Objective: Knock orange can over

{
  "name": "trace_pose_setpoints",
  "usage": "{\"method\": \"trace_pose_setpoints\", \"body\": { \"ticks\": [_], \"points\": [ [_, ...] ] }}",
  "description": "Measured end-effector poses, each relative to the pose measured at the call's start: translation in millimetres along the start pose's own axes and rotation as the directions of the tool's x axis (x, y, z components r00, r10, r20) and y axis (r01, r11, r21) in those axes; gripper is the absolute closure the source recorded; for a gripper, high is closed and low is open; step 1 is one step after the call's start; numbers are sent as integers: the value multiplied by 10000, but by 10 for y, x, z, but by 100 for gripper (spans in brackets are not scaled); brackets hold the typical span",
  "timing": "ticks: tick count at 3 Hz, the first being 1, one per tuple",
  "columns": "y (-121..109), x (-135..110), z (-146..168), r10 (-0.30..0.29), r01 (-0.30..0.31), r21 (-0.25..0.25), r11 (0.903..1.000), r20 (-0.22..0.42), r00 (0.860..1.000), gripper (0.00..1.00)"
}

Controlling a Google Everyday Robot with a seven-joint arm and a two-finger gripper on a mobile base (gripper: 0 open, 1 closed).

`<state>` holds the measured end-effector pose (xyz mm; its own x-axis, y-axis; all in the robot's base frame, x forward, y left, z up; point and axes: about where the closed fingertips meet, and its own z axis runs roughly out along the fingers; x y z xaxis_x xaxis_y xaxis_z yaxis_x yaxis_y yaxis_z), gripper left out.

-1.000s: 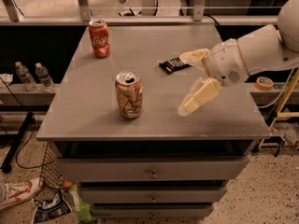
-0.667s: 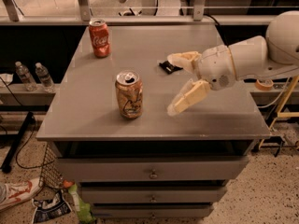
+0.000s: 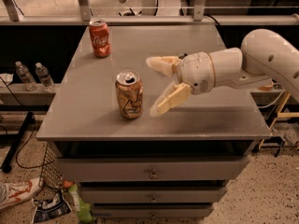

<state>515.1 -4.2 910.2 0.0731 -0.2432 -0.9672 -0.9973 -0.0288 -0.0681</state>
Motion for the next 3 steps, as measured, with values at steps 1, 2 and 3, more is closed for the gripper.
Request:
{"method": "trace_pose_setpoints", "body": {
  "ticks": [1, 2, 3],
  "points": [
    [-9, -23, 163, 59, -47, -310, 9995, 385, 9992, 0],
    [-23, -50, 272, 70, -37, -567, 9984, 565, 9984, 0],
    [-37, -84, 357, 68, -20, -792, 9969, 605, 9981, 19]
  ]
}}
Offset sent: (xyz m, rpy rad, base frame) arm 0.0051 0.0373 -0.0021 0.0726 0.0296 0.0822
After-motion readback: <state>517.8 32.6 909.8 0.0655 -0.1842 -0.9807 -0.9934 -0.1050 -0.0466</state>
